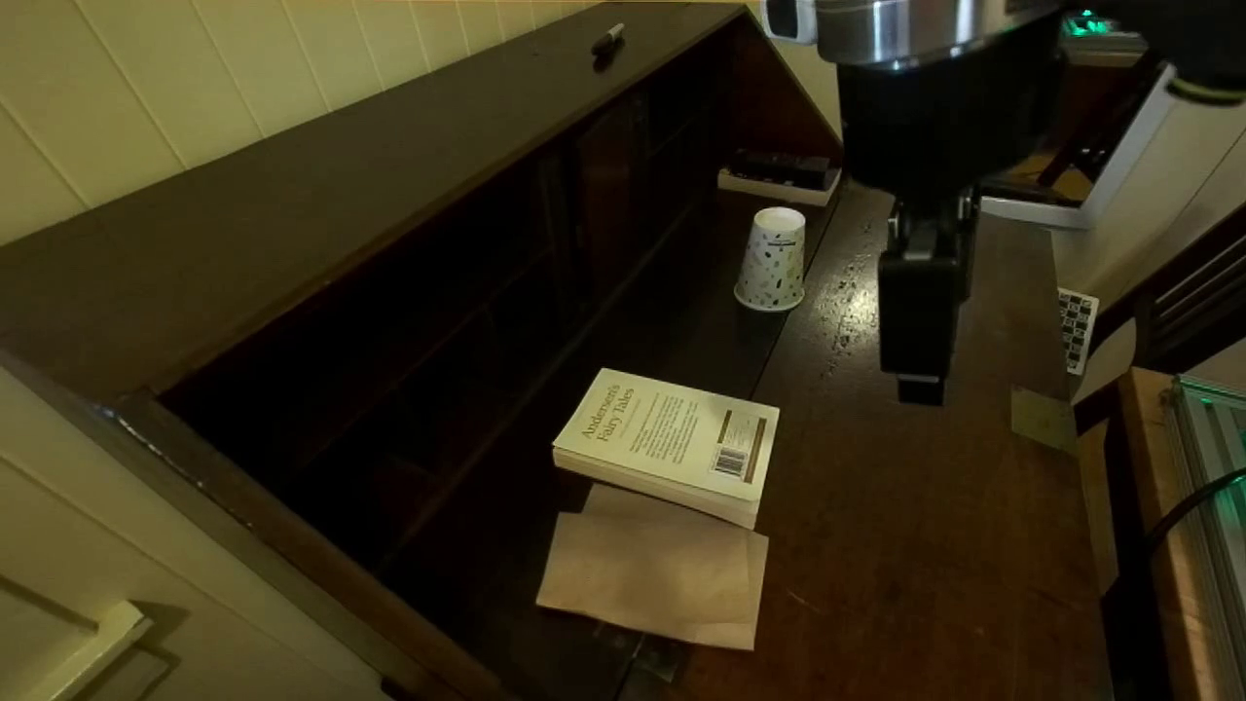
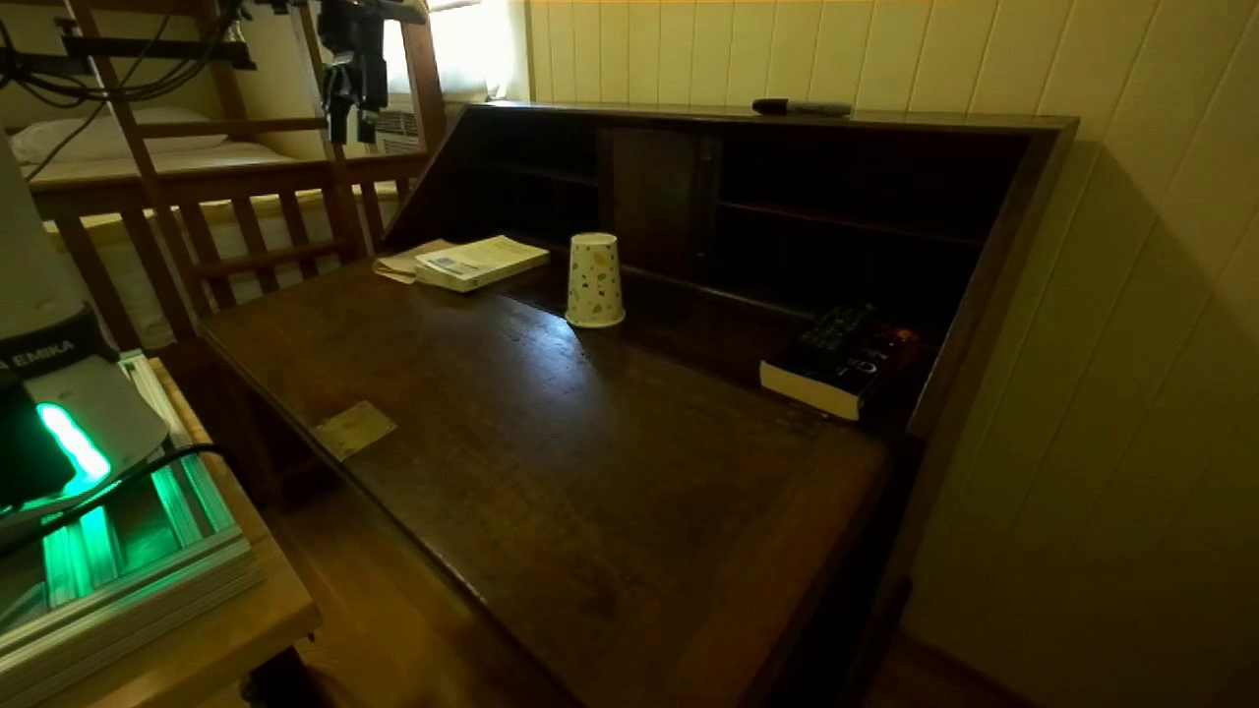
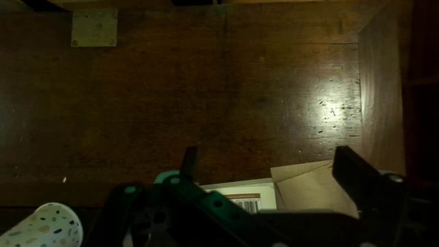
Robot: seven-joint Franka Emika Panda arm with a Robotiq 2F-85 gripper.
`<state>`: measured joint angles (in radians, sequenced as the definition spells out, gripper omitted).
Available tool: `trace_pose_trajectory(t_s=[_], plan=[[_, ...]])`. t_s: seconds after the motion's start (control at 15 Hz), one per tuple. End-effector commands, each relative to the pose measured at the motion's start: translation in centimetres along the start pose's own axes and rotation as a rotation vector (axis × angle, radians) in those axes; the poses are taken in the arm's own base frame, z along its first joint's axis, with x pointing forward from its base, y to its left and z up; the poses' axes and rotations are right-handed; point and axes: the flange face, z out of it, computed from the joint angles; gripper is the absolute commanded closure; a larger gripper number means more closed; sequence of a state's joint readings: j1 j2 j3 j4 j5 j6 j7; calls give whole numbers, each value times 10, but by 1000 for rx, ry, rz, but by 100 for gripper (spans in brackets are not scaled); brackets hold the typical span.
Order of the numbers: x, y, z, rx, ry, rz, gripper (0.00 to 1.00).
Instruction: Place the cup on the top shelf
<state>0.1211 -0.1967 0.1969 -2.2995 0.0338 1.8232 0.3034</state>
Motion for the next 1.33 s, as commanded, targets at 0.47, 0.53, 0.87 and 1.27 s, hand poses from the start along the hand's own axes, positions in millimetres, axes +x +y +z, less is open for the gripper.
trace_pose_trajectory(t_s=[0.47, 0.53, 0.87, 1.27], plan=[[39, 166, 18, 294, -201, 284, 0], [42, 181, 20, 315, -216, 300, 0], [61, 250, 21, 359, -233, 413, 0], [94, 285, 10, 354, -209, 483, 0]])
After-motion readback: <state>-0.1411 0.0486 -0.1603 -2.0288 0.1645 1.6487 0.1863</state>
